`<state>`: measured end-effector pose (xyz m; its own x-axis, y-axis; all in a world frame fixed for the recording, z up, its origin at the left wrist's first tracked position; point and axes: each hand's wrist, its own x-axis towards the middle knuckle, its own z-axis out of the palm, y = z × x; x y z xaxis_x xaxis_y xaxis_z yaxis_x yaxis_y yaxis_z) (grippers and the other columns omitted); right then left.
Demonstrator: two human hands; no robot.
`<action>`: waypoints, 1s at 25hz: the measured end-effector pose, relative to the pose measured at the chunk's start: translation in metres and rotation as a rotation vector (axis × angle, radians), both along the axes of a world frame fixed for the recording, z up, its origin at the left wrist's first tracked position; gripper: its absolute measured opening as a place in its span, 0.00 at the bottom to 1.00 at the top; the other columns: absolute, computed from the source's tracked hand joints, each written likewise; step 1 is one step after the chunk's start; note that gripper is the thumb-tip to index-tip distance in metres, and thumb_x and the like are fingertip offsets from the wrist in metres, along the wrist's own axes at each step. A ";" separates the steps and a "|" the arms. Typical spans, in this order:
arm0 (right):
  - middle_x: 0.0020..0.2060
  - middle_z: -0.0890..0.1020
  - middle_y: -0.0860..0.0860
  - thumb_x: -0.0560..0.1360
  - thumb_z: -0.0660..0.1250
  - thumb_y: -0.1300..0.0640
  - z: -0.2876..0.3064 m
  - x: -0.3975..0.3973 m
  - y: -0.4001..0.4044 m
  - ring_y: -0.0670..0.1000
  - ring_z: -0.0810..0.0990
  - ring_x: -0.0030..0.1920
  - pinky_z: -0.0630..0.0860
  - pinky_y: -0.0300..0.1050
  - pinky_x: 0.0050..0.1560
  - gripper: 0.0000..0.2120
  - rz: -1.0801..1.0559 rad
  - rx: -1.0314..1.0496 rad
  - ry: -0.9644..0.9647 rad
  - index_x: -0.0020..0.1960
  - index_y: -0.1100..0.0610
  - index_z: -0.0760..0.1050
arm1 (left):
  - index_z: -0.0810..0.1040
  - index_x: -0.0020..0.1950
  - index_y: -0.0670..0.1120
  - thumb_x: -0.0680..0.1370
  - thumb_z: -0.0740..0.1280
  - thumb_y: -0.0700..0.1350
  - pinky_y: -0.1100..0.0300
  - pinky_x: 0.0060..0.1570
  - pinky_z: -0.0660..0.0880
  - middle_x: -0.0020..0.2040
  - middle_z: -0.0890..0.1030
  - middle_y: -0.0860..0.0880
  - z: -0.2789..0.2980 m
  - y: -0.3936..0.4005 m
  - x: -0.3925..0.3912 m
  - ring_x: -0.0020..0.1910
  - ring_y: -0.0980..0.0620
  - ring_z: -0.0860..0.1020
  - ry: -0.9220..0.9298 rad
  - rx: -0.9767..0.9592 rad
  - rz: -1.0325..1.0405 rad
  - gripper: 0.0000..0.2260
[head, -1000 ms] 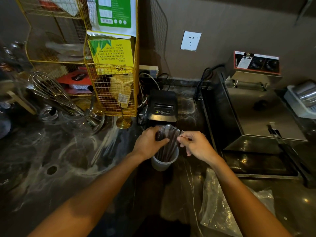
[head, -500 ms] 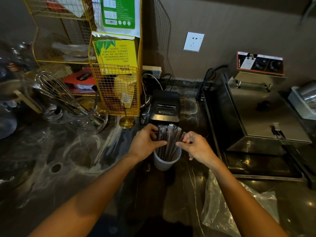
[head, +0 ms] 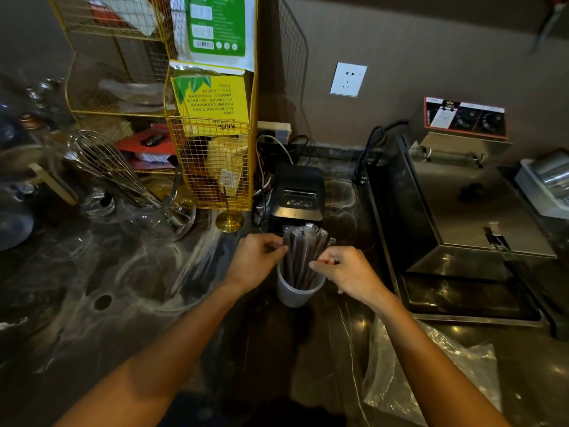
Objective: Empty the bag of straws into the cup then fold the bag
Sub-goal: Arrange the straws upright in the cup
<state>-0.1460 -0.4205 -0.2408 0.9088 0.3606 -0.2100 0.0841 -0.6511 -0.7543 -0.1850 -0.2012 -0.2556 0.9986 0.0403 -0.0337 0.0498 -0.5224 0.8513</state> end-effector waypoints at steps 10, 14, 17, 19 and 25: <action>0.32 0.81 0.49 0.78 0.72 0.48 0.001 -0.005 0.004 0.43 0.77 0.26 0.74 0.39 0.25 0.07 0.036 0.014 -0.018 0.44 0.49 0.81 | 0.82 0.44 0.46 0.81 0.69 0.41 0.53 0.53 0.82 0.43 0.85 0.47 0.024 0.005 0.005 0.47 0.51 0.84 -0.082 -0.174 0.080 0.06; 0.30 0.79 0.49 0.79 0.71 0.50 0.007 -0.005 0.005 0.44 0.77 0.27 0.75 0.42 0.26 0.06 0.040 0.065 -0.035 0.44 0.50 0.82 | 0.83 0.47 0.41 0.81 0.69 0.40 0.54 0.53 0.82 0.43 0.83 0.40 0.044 0.015 0.008 0.46 0.44 0.83 -0.176 -0.240 0.130 0.05; 0.33 0.80 0.52 0.81 0.69 0.52 0.014 -0.007 0.006 0.45 0.76 0.26 0.75 0.45 0.26 0.06 0.018 0.133 -0.038 0.46 0.49 0.82 | 0.83 0.50 0.38 0.81 0.69 0.38 0.63 0.44 0.81 0.39 0.84 0.42 0.064 0.028 0.013 0.38 0.51 0.83 -0.244 -0.408 0.251 0.04; 0.38 0.82 0.57 0.82 0.66 0.55 0.019 -0.007 0.004 0.44 0.75 0.24 0.75 0.46 0.28 0.06 0.031 0.171 -0.018 0.49 0.50 0.82 | 0.82 0.52 0.39 0.81 0.69 0.37 0.64 0.40 0.80 0.37 0.84 0.46 0.071 0.034 0.017 0.35 0.55 0.82 -0.224 -0.639 0.315 0.03; 0.52 0.88 0.56 0.79 0.71 0.61 0.043 -0.017 -0.001 0.49 0.80 0.28 0.79 0.43 0.32 0.17 0.092 0.460 0.249 0.67 0.50 0.78 | 0.78 0.62 0.36 0.81 0.68 0.37 0.63 0.42 0.80 0.38 0.83 0.47 0.053 0.022 0.013 0.37 0.56 0.81 -0.084 -0.866 0.359 0.11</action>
<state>-0.1631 -0.4215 -0.1974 0.8117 0.5421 -0.2172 -0.0932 -0.2470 -0.9645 -0.1721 -0.1792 -0.2023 0.9320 0.3407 -0.1239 0.0053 0.3289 0.9444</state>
